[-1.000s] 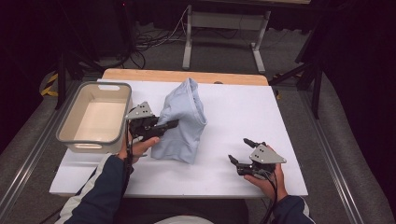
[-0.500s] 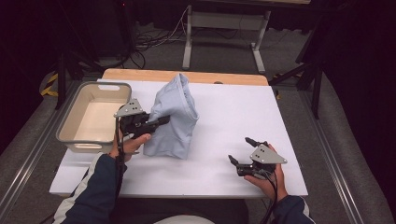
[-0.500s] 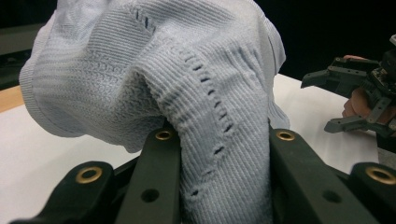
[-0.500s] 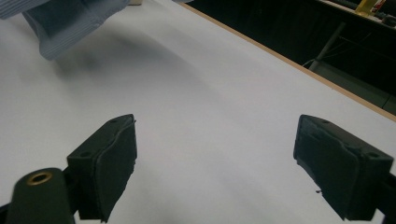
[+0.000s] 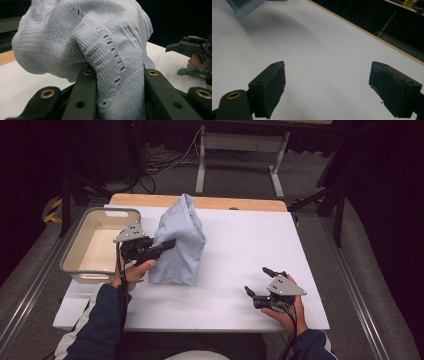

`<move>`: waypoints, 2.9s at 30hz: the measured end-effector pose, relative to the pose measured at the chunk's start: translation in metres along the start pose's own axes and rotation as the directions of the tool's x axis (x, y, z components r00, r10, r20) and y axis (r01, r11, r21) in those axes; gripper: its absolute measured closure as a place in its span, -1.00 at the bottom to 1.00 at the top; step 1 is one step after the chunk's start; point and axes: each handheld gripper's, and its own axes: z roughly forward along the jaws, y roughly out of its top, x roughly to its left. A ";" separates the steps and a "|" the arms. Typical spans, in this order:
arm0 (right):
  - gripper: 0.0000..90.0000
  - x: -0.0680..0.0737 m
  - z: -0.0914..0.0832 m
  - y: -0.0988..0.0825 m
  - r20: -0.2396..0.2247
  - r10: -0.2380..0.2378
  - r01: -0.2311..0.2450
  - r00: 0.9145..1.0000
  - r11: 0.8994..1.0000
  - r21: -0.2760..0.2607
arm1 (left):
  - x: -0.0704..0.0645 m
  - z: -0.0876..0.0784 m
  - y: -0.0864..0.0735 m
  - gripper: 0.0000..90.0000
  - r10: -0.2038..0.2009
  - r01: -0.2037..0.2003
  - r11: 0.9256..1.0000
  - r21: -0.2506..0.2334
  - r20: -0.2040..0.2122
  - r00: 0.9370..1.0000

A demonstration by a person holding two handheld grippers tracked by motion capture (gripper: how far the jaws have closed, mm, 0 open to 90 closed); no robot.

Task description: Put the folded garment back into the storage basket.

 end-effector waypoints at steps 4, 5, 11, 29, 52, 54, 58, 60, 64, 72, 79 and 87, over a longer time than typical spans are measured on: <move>-0.66 0.001 0.000 0.001 0.003 0.000 0.000 1.000 1.000 0.004 | 0.003 -0.007 0.006 0.66 -0.004 0.004 1.000 -0.013 -0.004 1.000; -0.66 0.001 0.000 0.001 0.003 -0.004 0.004 1.000 1.000 0.005 | 0.004 -0.010 0.007 0.66 -0.007 0.006 1.000 -0.018 -0.005 1.000; -0.66 0.001 0.001 0.000 0.004 -0.001 0.001 1.000 1.000 0.011 | 0.007 -0.023 0.018 0.66 0.007 -0.007 1.000 -0.006 -0.037 0.999; -0.64 0.001 0.002 0.000 0.001 0.014 -0.014 1.000 1.000 0.014 | 0.030 -0.067 0.035 0.66 -0.004 0.002 1.000 -0.012 -0.133 0.991; -0.62 0.003 0.003 0.000 0.003 -0.002 0.002 1.000 1.000 0.014 | 0.081 -0.113 0.035 0.66 -0.031 0.045 0.998 0.044 -0.276 0.961; -0.63 0.003 0.002 0.000 0.003 0.000 0.000 1.000 1.000 0.015 | 0.085 -0.114 0.034 0.66 -0.040 0.058 0.997 0.052 -0.292 0.956; -0.63 0.003 0.003 -0.001 -0.002 -0.001 0.001 1.000 1.000 0.020 | 0.095 -0.116 0.030 0.66 -0.048 0.081 0.993 0.089 -0.324 0.945; -0.63 0.002 0.002 -0.001 -0.002 0.003 -0.003 1.000 1.000 0.019 | 0.100 -0.118 0.028 0.66 -0.056 0.093 0.991 0.095 -0.334 0.941; -0.63 0.003 0.003 -0.001 -0.003 0.003 -0.003 1.000 1.000 0.024 | 0.110 -0.118 0.022 0.65 -0.050 0.109 0.982 0.152 -0.348 0.936; -0.63 0.005 0.003 0.000 -0.008 -0.008 0.008 1.000 1.000 0.029 | 0.128 -0.115 0.004 0.64 -0.064 0.164 0.954 0.251 -0.363 0.930; -0.63 0.005 0.004 0.000 -0.020 -0.008 0.008 1.000 0.999 0.034 | 0.137 -0.115 -0.001 0.64 -0.064 0.192 0.930 0.315 -0.375 0.925; -0.63 0.007 0.006 0.000 -0.031 -0.018 0.020 0.999 0.999 0.043 | 0.144 -0.104 -0.014 0.62 -0.062 0.225 0.887 0.403 -0.379 0.923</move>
